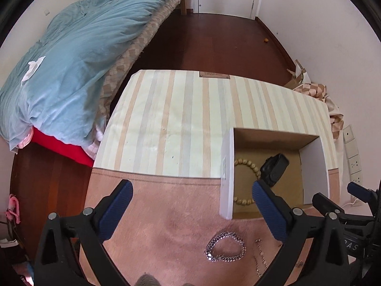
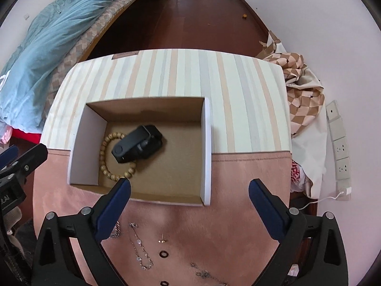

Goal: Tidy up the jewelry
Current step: 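Withdraw both open tools from the box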

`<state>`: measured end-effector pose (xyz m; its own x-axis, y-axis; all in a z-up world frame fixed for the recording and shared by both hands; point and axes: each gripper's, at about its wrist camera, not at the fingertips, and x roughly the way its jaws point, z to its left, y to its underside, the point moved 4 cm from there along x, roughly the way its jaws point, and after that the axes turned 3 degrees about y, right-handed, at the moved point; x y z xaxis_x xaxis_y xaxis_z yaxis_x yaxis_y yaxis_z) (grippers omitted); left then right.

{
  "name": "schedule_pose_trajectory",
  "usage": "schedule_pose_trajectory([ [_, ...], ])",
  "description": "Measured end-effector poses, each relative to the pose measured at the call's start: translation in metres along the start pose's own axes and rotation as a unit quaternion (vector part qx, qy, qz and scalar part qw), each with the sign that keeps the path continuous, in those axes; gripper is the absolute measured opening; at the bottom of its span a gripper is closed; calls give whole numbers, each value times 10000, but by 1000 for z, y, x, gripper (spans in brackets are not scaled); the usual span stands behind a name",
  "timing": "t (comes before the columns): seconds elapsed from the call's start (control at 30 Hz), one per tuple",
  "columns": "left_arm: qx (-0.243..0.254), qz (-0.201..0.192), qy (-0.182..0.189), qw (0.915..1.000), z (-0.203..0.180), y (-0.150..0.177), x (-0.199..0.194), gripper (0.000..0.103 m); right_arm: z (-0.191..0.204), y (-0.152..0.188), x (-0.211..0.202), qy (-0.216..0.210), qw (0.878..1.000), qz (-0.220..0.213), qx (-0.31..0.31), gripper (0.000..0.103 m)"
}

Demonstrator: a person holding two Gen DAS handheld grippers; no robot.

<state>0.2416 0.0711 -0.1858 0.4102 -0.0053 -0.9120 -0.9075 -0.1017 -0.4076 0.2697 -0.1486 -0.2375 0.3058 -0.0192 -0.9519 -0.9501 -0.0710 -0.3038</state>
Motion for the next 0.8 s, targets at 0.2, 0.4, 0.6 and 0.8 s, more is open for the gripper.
schedule_pose_trajectory([
  [0.2,23,-43,-34,10000,-3,11,-11,102,1,11,-7,-35,10000,-53,34,100],
  [0.4,79,-216,-121,9997,-6,17,-33,102,-1,20,-29,8,9997,-249,66,100],
  [0.6,121,-426,-147,9989,-12,29,-64,102,-2,29,-64,40,9986,-531,63,100],
  [0.8,135,-550,-107,9983,-13,40,-92,102,-3,44,-100,43,9966,-821,90,100],
])
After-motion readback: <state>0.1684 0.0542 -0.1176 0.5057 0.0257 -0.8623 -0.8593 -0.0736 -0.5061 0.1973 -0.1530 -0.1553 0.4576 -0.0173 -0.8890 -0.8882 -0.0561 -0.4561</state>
